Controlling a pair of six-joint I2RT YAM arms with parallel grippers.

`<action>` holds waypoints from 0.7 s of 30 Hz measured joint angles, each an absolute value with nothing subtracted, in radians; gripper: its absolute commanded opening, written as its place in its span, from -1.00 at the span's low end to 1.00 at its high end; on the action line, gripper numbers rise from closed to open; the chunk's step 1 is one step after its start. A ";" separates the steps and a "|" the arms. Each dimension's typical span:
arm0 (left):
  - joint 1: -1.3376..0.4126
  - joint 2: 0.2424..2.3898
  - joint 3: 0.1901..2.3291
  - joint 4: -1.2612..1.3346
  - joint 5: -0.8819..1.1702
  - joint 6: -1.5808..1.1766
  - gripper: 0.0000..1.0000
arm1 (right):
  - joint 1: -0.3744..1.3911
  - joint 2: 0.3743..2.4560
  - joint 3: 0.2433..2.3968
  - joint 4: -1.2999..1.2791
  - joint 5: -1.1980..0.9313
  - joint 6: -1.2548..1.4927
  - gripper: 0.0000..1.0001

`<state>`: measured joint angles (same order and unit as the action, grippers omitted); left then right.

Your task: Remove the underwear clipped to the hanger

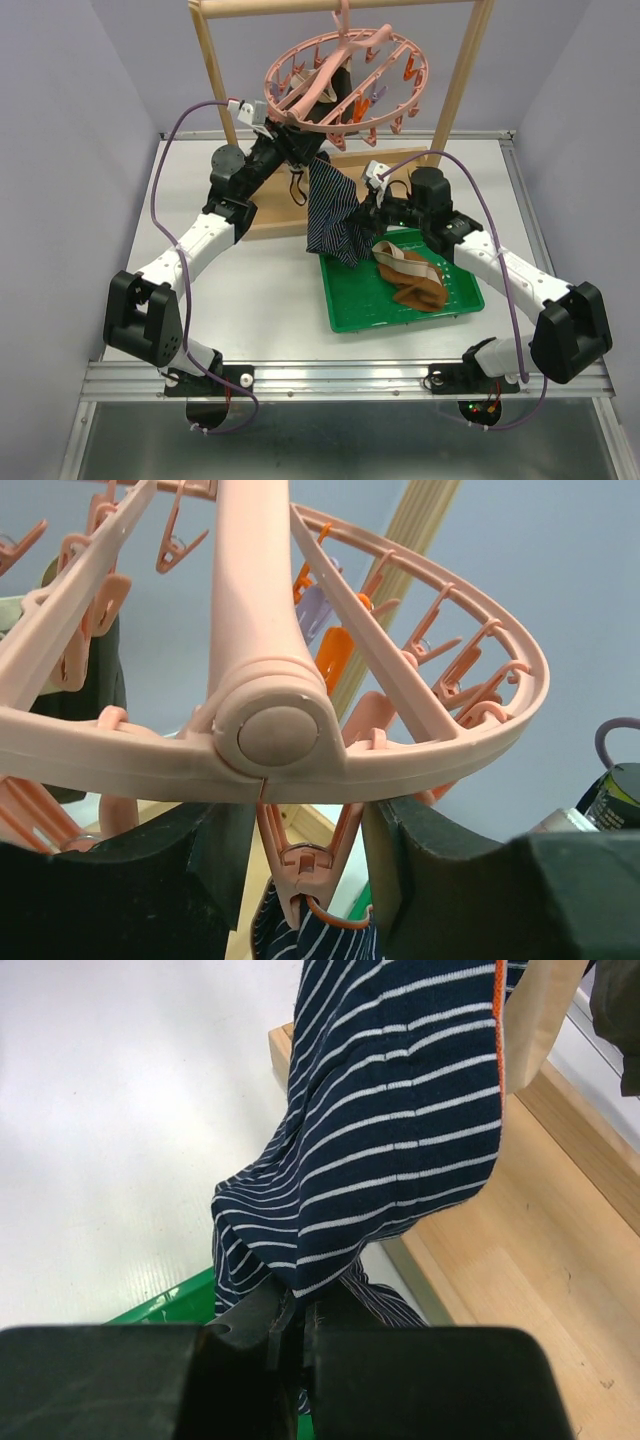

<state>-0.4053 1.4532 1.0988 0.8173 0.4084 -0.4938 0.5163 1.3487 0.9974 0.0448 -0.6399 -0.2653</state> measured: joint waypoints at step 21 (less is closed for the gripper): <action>-0.406 1.445 1.093 0.847 0.410 -0.513 0.48 | 0.516 1.335 0.968 0.062 -0.638 -0.265 -0.99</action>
<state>-0.4065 1.4448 1.0935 0.8471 0.4095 -0.5125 0.5163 1.3350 0.9676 0.0620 -0.6380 -0.2649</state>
